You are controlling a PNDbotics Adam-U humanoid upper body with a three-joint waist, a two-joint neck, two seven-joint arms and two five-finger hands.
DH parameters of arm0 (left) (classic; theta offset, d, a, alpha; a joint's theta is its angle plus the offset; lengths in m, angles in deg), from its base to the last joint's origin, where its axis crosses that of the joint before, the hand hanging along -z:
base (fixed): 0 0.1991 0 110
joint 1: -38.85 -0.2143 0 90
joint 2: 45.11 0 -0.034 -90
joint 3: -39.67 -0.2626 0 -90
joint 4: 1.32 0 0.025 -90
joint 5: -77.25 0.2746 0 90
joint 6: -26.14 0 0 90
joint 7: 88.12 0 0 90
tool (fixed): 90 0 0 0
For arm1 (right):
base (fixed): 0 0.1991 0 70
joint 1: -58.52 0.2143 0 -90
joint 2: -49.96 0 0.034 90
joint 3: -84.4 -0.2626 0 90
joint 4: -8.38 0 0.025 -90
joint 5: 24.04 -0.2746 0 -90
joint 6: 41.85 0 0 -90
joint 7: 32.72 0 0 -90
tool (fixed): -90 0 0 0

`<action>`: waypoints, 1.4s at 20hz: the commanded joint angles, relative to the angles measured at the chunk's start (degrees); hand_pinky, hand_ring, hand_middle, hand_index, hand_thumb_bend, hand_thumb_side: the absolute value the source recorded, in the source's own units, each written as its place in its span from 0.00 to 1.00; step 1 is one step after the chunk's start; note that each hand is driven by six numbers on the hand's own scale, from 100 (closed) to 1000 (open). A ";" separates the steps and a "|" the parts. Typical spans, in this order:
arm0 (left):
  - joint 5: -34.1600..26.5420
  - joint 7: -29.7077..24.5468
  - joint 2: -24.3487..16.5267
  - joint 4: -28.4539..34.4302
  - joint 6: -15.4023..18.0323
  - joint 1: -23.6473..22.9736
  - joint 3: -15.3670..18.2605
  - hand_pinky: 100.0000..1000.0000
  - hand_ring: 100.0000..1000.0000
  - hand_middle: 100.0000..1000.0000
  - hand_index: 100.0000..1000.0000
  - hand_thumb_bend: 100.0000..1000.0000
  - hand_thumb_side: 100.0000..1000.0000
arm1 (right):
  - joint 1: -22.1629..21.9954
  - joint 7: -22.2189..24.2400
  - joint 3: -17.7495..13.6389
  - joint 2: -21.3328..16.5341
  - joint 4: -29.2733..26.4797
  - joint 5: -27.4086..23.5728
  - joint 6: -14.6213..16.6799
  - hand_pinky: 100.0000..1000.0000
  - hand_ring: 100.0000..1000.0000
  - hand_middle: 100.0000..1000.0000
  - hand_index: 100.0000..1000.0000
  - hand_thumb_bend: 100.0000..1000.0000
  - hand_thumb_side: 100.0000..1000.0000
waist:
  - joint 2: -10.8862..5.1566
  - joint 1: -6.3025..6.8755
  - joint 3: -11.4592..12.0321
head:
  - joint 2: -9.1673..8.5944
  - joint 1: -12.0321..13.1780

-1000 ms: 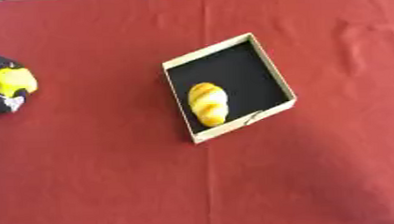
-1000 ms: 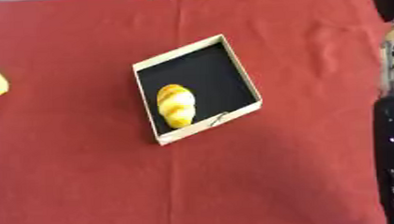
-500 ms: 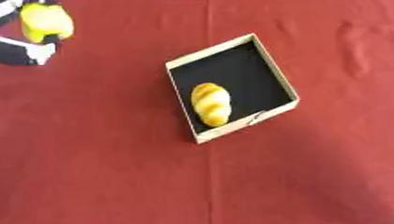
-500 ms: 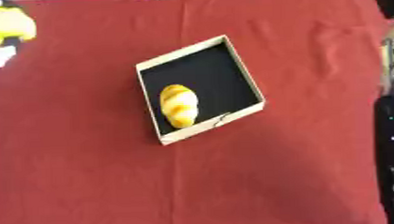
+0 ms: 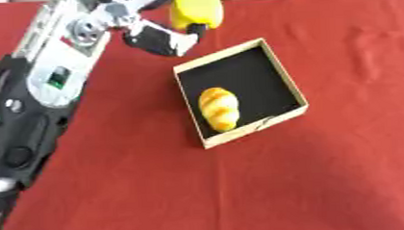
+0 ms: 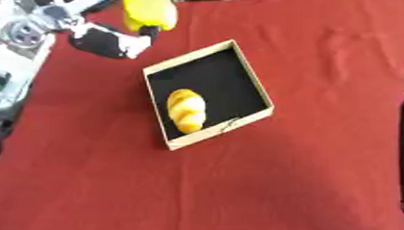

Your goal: Pick up objects on the table and place them in the box.

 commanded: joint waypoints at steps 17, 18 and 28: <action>11.34 6.12 9.11 -14.54 4.03 -0.77 0.19 0.87 0.85 0.80 0.95 0.15 0.42 | 0.90 0.74 0.17 1.65 -1.25 -1.08 -0.45 0.88 0.96 0.76 0.87 0.00 0.61 | -0.93 0.27 -2.18 | -0.94 1.25; 11.75 5.82 9.03 -14.48 4.26 -0.82 0.16 0.89 0.87 0.81 0.97 0.20 0.47 | 0.84 0.79 0.19 1.65 -1.25 -1.07 -0.49 0.88 0.96 0.76 0.87 0.00 0.61 | -0.94 0.30 -2.15 | -0.93 1.20; 13.44 7.70 7.32 -10.85 4.75 -1.03 1.69 0.93 0.93 0.84 0.99 0.35 0.60 | 0.17 1.20 0.15 1.58 -1.25 -0.93 -0.95 0.88 0.96 0.76 0.87 0.00 0.61 | -1.02 0.24 -1.46 | -0.77 0.87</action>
